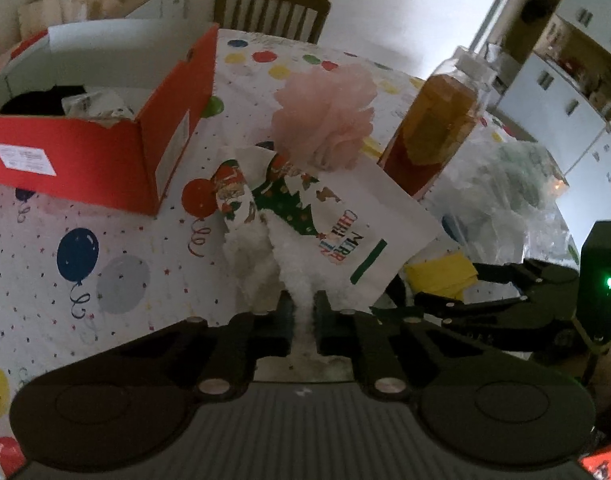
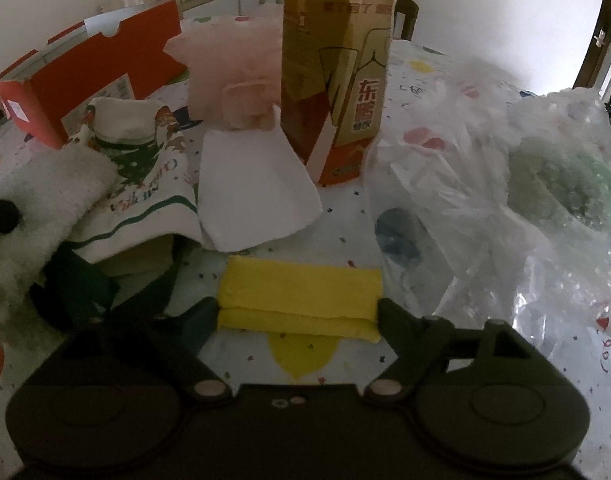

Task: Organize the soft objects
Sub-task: 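Grasp the white fluffy towel with the left tool while the right tool grasps the yellow sponge, then lift the towel with the left tool while the right tool lifts the sponge toward the red box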

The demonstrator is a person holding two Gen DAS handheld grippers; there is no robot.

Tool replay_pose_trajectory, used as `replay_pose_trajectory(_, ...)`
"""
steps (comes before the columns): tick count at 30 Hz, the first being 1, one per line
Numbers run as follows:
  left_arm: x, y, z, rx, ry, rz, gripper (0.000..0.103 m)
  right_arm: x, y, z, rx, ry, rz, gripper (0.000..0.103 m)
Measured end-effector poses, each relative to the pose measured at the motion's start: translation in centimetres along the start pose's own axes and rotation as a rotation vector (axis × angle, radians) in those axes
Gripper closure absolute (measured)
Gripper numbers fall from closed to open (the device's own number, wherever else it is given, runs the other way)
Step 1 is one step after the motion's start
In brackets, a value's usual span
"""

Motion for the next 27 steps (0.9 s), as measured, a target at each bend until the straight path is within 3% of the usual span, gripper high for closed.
replay_pose_trajectory(6,0.3,0.5,-0.1,0.006,-0.018,0.022,0.097,0.4,2.0,0.1,0.020,-0.014,-0.006,0.021)
replay_pose_trajectory(21,0.5,5.7,-3.7,0.130,-0.058,0.107,0.097,0.9,10.0,-2.1,0.105,-0.059,-0.043,0.021)
replay_pose_trajectory(27,-1.2,5.6,-3.4,0.082,-0.045,0.130,0.097,0.4,11.6,-2.6,0.127,-0.073,-0.019,0.021)
Point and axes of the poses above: each gripper's, at about its wrist camera, not at the fingertips, and y roughly against the way its jaws point, x to its right, z to its underside, the point moved 6 cm from there along -y, roughly the way its jaws point, and after that the axes turned 15 degrees about z, right-handed, at the moved point
